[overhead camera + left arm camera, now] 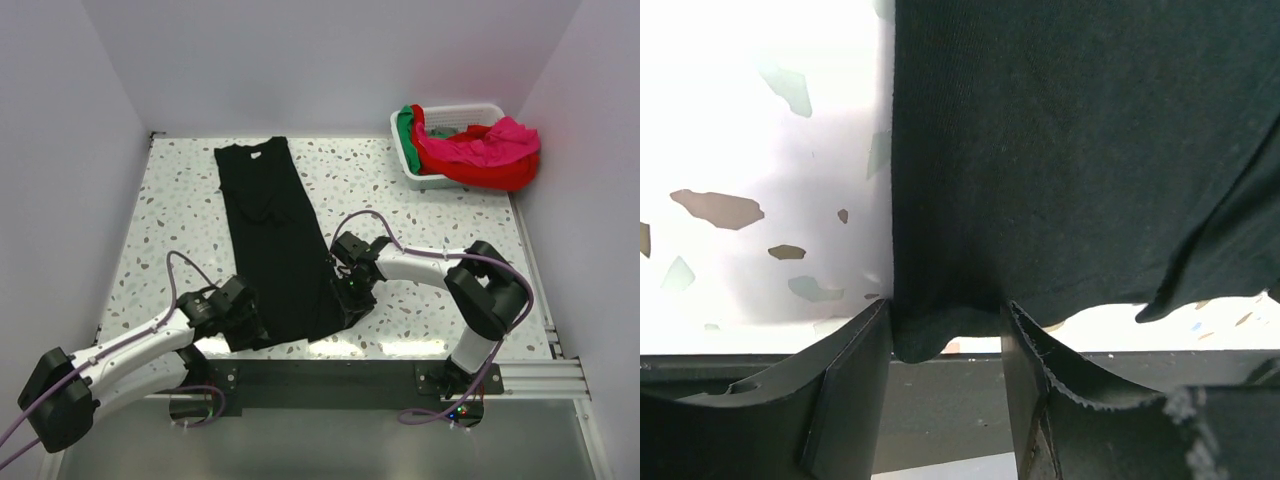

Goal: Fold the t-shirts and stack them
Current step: Fold the tshirt

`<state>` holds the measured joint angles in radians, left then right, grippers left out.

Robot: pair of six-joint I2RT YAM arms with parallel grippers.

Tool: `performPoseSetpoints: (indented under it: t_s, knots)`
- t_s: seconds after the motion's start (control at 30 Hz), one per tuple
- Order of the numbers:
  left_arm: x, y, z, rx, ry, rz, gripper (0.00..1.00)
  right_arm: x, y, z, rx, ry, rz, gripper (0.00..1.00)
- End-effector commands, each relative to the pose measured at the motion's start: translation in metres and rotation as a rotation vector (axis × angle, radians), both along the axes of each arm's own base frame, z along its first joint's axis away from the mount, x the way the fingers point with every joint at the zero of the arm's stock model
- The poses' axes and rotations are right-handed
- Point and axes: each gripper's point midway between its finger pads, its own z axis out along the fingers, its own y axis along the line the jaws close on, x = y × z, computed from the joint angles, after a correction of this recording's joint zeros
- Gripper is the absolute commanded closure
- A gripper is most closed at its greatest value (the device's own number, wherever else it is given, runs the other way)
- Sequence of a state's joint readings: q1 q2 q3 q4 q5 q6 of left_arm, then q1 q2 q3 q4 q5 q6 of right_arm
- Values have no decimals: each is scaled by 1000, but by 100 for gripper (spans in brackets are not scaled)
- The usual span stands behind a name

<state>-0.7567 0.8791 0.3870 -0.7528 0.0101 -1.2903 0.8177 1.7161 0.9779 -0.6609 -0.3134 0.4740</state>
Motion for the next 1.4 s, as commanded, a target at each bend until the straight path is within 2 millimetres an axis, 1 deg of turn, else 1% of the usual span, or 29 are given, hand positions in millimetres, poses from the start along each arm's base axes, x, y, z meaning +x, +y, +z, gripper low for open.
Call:
performPoseSetpoints:
  t_s: [0.0, 0.1, 0.13, 0.2, 0.27, 0.3, 0.33, 0.37, 0.4, 0.43, 0.47, 0.5, 0.57, 0.77, 0.9, 0.93, 1.0, 1.07, 1.1, 1.13, 1.17, 1.2, 1.23, 1.27, 1.3, 1.33, 1.37]
  knots:
    - [-13, 17, -11, 122, 67, 4, 49, 2, 9, 4, 38, 11, 13, 67]
    - [-11, 17, -11, 137, 58, 4, 53, 2, 9, 2, 34, 16, 16, 69]
    - [-10, 17, -11, 138, 57, 11, 58, 2, 9, 2, 36, 14, 18, 69]
    - [-8, 18, -11, 142, 48, 16, 62, 3, 8, 2, 33, 14, 20, 71]
    - [-7, 18, -13, 139, 40, 22, 64, 4, 9, 2, 32, 11, 25, 76]
    - [-5, 17, -14, 139, 34, 21, 69, 3, 8, 2, 26, 13, 26, 78]
    - [-1, 14, -14, 125, 18, 20, 71, 5, 9, 3, 26, 7, 30, 85]
    - [1, 12, -14, 117, 9, 18, 75, 5, 9, 3, 24, 6, 31, 89]
    - [2, 11, -14, 120, 3, 7, 82, 5, 8, 4, 20, 6, 30, 92]
    - [5, 9, -13, 115, -6, 5, 85, 6, 8, 6, 20, 0, 34, 97]
    - [7, 7, -12, 114, -11, 0, 88, 6, 7, 7, 14, 2, 34, 99]
    - [7, 8, -12, 124, -10, -8, 94, 7, 7, 9, 16, -3, 36, 100]
    - [8, 7, -8, 128, -11, -14, 100, 7, 6, 10, 8, -2, 41, 100]
    - [5, 5, 0, 122, -7, -51, 100, -3, -3, 19, -12, 34, 57, 100]
    - [-1, -7, 4, 84, 8, -98, 100, -15, -10, 26, -14, 70, 65, 100]
    - [-2, -11, 9, 78, 2, -114, 100, -17, -11, 29, -7, 69, 69, 100]
    - [0, -13, 14, 81, -11, -114, 100, -21, -15, 34, -12, 78, 72, 100]
    - [8, -15, 26, 81, -43, -108, 100, -23, -17, 43, -18, 75, 71, 100]
    - [10, -15, 30, 86, -49, -102, 100, -18, -14, 49, -12, 61, 65, 100]
    - [16, -20, 40, 71, -75, -99, 100, -16, -14, 53, -19, 48, 61, 100]
    - [21, -21, 45, 74, -96, -91, 100, -16, -17, 58, -33, 47, 54, 100]
    - [26, -22, 50, 73, -113, -86, 100, -9, -13, 66, -28, 25, 37, 100]
    - [31, -27, 59, 62, -136, -83, 100, -6, -12, 70, -32, 12, 25, 100]
    - [35, -28, 62, 64, -150, -79, 100, 0, -15, 72, -61, -15, 9, 100]
    - [41, -28, 66, 72, -174, -75, 100, 7, -10, 80, -53, -41, -13, 100]
    - [49, -31, 70, 60, -196, -67, 100, 12, -10, 83, -57, -58, -26, 100]
    - [52, -32, 70, 59, -196, -70, 100, 18, -9, 85, -60, -78, -40, 100]
